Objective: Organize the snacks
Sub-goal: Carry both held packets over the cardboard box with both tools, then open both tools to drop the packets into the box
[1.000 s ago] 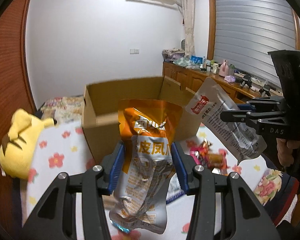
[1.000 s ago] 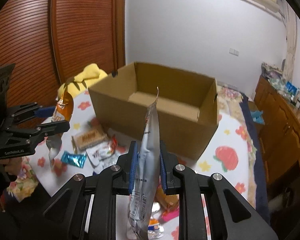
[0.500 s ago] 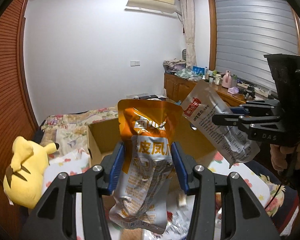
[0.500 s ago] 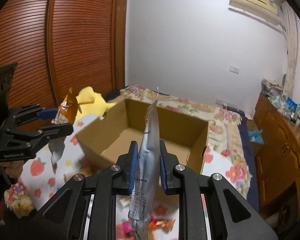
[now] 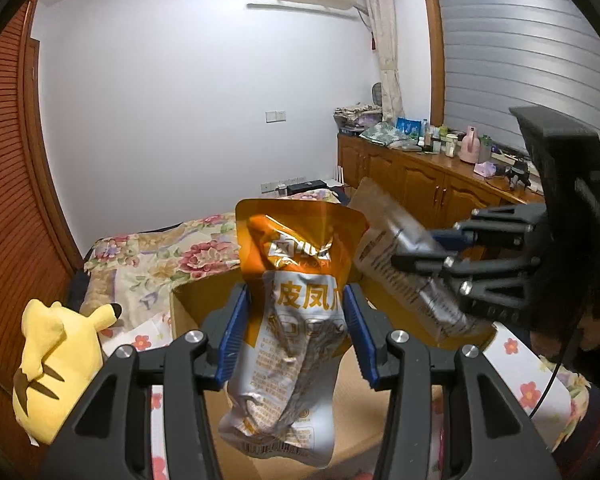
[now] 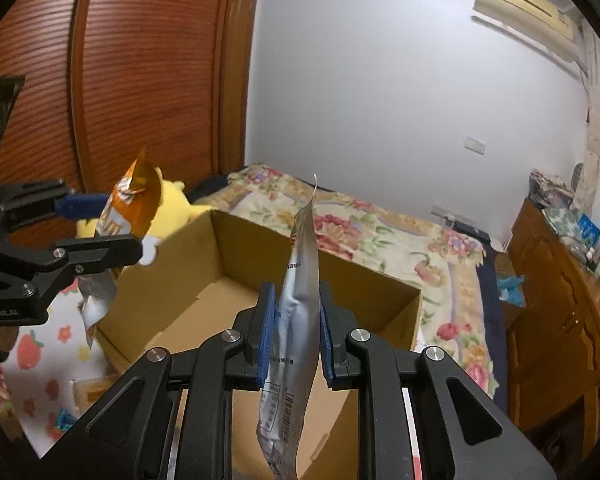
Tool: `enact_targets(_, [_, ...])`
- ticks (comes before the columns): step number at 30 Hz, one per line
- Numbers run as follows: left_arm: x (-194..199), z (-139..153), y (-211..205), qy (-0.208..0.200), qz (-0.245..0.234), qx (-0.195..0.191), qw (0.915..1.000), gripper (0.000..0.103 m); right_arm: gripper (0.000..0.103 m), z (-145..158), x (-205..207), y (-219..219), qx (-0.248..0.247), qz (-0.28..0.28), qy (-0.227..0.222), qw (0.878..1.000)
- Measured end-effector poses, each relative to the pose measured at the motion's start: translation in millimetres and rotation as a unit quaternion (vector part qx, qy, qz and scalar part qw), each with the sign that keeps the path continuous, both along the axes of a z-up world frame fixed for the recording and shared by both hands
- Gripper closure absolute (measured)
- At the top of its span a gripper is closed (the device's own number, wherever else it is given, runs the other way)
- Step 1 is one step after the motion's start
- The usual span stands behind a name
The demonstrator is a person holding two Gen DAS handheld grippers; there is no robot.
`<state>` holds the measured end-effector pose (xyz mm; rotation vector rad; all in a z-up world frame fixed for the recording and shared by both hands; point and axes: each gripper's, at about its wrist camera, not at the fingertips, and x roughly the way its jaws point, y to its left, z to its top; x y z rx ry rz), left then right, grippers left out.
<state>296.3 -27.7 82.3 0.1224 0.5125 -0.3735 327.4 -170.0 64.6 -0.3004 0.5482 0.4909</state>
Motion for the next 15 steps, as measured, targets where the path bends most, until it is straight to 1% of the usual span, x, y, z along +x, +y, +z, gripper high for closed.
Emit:
enact_targets(6, [18,-13,-8,0.010,-0.005,0.013,0.9999,0.055,0.086,-25,14,5,-0.018,0.004,0.020,1.000])
enact_targets(12, [33,-38,-9,0.039,0.004,0.016,0.9991,0.055,0.085,-50,16,9,-0.043,-0.002,0.046,0.998])
enact_targets(15, [36,-48,-11,0.052,0.005,0.018,0.9985,0.054,0.087,-57,14,8,-0.046,-0.003,0.058,0.997])
